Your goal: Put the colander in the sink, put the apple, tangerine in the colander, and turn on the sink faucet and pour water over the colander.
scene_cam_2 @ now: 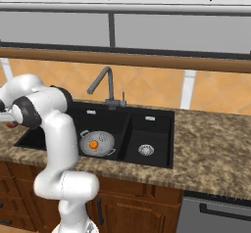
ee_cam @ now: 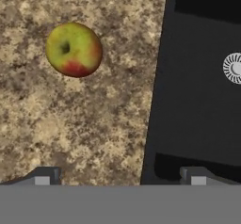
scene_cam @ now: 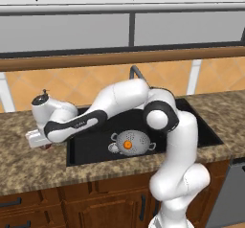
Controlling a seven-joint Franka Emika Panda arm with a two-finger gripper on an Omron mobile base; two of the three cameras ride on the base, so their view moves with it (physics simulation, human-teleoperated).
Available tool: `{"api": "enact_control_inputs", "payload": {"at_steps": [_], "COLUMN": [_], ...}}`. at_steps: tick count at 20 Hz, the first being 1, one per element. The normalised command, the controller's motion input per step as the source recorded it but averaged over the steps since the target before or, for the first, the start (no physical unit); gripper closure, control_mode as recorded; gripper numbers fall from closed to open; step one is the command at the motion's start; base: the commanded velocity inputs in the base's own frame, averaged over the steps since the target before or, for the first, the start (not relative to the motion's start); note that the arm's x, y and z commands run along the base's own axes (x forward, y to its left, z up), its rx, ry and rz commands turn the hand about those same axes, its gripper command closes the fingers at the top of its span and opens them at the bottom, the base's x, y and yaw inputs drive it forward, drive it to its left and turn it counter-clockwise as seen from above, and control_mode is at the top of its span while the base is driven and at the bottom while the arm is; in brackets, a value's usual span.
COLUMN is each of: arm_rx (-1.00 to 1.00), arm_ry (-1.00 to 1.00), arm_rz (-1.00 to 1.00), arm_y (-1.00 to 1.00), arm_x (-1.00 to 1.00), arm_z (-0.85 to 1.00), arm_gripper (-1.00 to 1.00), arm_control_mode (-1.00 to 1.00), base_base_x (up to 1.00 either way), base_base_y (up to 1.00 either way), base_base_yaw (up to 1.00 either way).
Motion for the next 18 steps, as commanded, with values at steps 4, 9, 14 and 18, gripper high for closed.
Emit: {"api": "enact_control_inputs", "payload": {"at_steps": [4, 9, 14, 18], "arm_rx": [-0.02, 0.0, 0.0, 0.0], "arm_ry": [0.0, 0.0, -0.03, -0.04], "arm_rz": [-0.01, 0.0, 0.0, 0.0], "arm_y": [0.0, 0.0, 0.0, 0.0], "arm_x": [0.09, 0.12, 0.12, 0.23], "arm_z": [0.0, -0.08, -0.19, -0.2], "arm_gripper": [-1.0, -1.0, -1.0, -1.0], "arm_control_mode": [-1.0, -1.0, -1.0, -1.0], "base_base_x": [0.0, 0.0, 0.0, 0.0], "base_base_y": [0.0, 0.0, 0.0, 0.0], "base_base_yaw": [0.0, 0.0, 0.0, 0.0]}}
